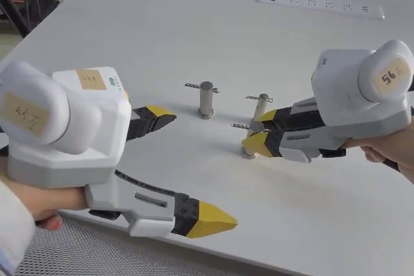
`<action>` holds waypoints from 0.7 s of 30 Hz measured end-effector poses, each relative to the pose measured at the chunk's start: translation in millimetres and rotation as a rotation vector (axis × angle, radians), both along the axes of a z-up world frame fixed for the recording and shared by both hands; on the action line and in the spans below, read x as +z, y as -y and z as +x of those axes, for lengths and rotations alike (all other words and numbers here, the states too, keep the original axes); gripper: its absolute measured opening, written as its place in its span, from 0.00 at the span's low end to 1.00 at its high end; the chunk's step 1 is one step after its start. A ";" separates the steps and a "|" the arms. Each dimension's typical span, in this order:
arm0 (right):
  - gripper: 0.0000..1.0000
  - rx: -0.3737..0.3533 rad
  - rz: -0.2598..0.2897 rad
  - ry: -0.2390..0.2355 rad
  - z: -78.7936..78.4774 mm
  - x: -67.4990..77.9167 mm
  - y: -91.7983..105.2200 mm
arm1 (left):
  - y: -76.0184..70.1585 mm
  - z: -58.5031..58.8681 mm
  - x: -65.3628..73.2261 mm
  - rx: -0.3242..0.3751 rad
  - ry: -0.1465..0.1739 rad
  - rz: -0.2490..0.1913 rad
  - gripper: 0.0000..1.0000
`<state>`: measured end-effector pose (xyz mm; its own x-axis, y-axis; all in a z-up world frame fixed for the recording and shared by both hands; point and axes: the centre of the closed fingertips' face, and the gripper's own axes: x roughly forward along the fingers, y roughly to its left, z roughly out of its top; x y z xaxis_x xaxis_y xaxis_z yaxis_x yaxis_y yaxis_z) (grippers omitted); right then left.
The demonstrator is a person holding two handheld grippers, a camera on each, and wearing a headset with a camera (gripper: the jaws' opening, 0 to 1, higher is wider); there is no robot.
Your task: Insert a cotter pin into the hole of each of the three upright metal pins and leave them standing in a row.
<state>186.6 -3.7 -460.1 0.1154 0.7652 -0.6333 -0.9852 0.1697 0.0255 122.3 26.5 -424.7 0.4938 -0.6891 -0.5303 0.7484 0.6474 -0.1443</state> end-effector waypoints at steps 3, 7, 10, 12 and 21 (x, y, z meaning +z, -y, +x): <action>0.09 0.005 0.000 0.005 -0.7 0.4 2.6 | -0.1 -0.2 0.2 0.003 -0.006 -0.001 0.99; 0.08 0.010 -0.011 0.013 -1.9 0.6 12.5 | 0.9 -1.5 0.4 -0.010 -0.007 0.001 0.99; 0.08 0.001 -0.012 0.005 -1.4 1.4 22.5 | 0.4 -1.7 -0.9 -0.008 -0.012 0.005 0.99; 0.08 -0.005 -0.012 0.007 -0.5 2.9 29.4 | 0.4 -2.0 -1.8 -0.010 -0.014 0.009 0.99; 0.08 -0.055 -0.022 0.009 14.4 8.7 58.1 | -0.9 1.3 -0.3 0.001 -0.003 0.011 0.99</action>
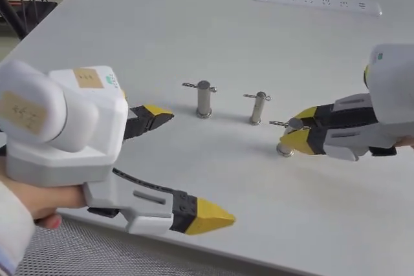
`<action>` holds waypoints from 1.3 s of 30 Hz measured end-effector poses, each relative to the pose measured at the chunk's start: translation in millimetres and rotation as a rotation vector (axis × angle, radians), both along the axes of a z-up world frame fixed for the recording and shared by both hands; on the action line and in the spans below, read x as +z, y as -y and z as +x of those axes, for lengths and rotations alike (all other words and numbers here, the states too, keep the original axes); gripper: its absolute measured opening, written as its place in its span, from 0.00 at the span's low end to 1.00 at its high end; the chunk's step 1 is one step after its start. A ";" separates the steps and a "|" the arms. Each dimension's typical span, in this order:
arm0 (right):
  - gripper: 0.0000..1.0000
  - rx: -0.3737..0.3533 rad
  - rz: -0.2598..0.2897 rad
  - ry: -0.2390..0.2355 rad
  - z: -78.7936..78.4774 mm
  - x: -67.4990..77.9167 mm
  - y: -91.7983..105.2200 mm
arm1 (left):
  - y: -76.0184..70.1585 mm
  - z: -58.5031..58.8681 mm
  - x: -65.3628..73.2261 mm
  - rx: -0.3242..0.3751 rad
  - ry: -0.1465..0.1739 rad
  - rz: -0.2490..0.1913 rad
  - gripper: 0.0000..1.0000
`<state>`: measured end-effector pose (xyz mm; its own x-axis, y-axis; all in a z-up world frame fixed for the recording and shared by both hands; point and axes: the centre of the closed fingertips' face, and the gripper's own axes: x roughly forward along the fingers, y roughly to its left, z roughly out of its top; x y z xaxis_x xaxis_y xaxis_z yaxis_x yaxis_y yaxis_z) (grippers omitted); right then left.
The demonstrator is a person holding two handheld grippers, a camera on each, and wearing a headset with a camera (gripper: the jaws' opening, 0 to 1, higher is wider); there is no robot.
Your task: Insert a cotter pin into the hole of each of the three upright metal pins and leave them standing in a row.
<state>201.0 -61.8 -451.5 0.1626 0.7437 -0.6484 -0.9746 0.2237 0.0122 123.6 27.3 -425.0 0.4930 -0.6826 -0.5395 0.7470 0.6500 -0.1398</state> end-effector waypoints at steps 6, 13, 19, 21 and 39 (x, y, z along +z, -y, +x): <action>0.08 -0.029 -0.009 0.009 13.5 1.3 13.9 | -1.4 1.7 2.2 0.006 0.013 0.002 0.99; 0.08 -0.066 -0.012 0.003 26.8 -1.1 26.3 | -4.4 1.3 4.7 0.016 0.019 -0.004 0.99; 0.08 -0.078 -0.002 0.000 35.7 -1.4 28.9 | -9.4 0.6 1.9 0.017 0.020 0.024 0.99; 0.08 -0.076 -0.004 -0.003 37.4 -2.2 29.9 | -10.2 0.8 1.9 0.021 0.020 0.023 0.99; 0.08 -0.081 0.007 -0.017 43.1 -7.1 34.3 | -13.5 -2.1 -0.9 0.035 -0.005 0.025 0.99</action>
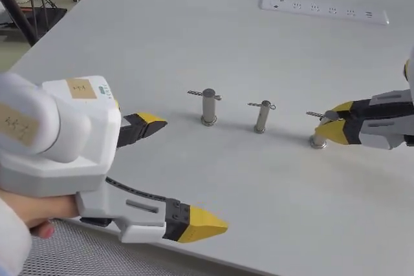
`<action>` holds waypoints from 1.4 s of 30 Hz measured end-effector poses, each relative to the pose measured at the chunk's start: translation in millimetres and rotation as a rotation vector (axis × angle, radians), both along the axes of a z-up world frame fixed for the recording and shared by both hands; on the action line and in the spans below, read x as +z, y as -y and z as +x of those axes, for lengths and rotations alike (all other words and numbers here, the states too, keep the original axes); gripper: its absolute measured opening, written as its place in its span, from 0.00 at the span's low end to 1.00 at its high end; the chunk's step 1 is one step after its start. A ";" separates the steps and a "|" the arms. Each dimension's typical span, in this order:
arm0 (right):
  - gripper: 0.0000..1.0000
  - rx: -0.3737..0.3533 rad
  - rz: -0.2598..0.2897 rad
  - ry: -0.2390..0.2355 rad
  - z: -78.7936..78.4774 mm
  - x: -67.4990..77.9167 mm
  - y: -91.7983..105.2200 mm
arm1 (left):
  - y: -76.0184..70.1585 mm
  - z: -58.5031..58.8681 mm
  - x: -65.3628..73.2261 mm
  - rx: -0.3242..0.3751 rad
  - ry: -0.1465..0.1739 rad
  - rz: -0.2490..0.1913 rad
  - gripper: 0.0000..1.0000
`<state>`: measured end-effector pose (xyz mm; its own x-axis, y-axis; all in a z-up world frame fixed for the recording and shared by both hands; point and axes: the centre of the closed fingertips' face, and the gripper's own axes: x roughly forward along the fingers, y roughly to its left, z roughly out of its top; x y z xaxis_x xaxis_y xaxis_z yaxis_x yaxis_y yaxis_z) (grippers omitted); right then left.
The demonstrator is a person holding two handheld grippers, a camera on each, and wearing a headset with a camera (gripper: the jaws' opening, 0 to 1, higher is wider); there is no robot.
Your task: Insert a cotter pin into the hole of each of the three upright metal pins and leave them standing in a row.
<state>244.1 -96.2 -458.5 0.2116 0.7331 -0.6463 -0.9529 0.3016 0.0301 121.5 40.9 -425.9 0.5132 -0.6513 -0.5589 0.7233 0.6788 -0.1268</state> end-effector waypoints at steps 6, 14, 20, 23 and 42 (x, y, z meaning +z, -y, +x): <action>0.08 -0.014 0.010 0.003 -0.2 -0.6 0.1 | -0.4 -0.7 -1.2 0.001 -0.005 0.001 0.99; 0.09 -0.037 0.030 0.028 -2.2 -0.6 -0.9 | -2.0 -1.0 -6.9 0.008 -0.017 0.016 0.99; 0.20 -0.104 0.146 0.016 0.2 19.6 -8.0 | -4.3 -0.6 -4.2 0.019 -0.010 0.010 0.99; 0.26 -0.106 0.147 0.052 1.3 31.5 -9.0 | -7.7 0.0 -2.4 0.028 -0.003 0.009 0.99; 0.65 -0.177 0.264 0.005 -41.8 72.2 -11.3 | -27.2 11.8 13.8 0.116 0.037 -0.038 0.99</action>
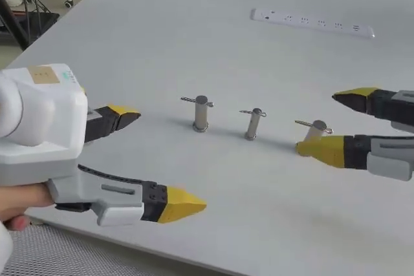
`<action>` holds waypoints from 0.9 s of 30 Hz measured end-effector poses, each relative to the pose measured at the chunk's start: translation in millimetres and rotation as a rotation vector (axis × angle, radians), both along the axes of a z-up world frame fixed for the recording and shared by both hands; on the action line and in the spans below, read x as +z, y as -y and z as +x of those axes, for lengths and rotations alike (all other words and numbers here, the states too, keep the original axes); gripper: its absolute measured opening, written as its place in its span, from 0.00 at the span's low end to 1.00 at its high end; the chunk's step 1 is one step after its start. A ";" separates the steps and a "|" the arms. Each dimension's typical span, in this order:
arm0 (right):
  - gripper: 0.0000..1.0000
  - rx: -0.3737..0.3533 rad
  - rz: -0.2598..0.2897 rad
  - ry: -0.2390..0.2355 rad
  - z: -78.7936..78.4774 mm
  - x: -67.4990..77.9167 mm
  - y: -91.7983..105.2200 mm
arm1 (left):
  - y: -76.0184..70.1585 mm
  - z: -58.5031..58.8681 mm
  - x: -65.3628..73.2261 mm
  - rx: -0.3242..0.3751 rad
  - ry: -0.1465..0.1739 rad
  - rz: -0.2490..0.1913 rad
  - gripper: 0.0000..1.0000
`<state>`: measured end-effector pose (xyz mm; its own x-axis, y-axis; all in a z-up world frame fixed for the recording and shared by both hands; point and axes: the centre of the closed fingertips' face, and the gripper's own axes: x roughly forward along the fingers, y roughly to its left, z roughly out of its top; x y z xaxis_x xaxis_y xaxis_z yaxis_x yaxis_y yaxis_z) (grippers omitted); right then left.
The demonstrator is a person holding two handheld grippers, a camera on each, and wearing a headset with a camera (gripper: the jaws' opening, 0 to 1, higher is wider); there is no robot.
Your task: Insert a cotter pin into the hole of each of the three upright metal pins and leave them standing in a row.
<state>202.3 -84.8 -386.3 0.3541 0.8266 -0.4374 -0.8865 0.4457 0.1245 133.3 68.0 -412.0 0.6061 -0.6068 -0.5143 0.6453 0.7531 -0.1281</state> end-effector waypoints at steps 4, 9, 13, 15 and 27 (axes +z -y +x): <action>0.66 -0.036 -0.005 -0.020 -6.0 -2.6 4.4 | -6.1 1.3 0.6 0.030 -0.002 -0.027 0.99; 0.76 -0.077 0.004 -0.055 -13.5 -0.9 7.1 | -10.2 -0.5 0.0 0.047 -0.019 -0.048 0.99; 0.82 -0.119 0.008 -0.087 -17.3 -1.0 10.3 | -11.8 -2.3 -2.2 0.052 -0.034 -0.055 0.99; 0.86 -0.126 0.004 -0.093 -19.1 -1.6 12.6 | -11.7 -2.9 -2.9 0.050 -0.037 -0.057 0.99; 0.95 -0.193 -0.014 -0.192 -36.9 -21.6 20.9 | -15.1 -9.1 -14.1 0.071 -0.086 -0.073 0.99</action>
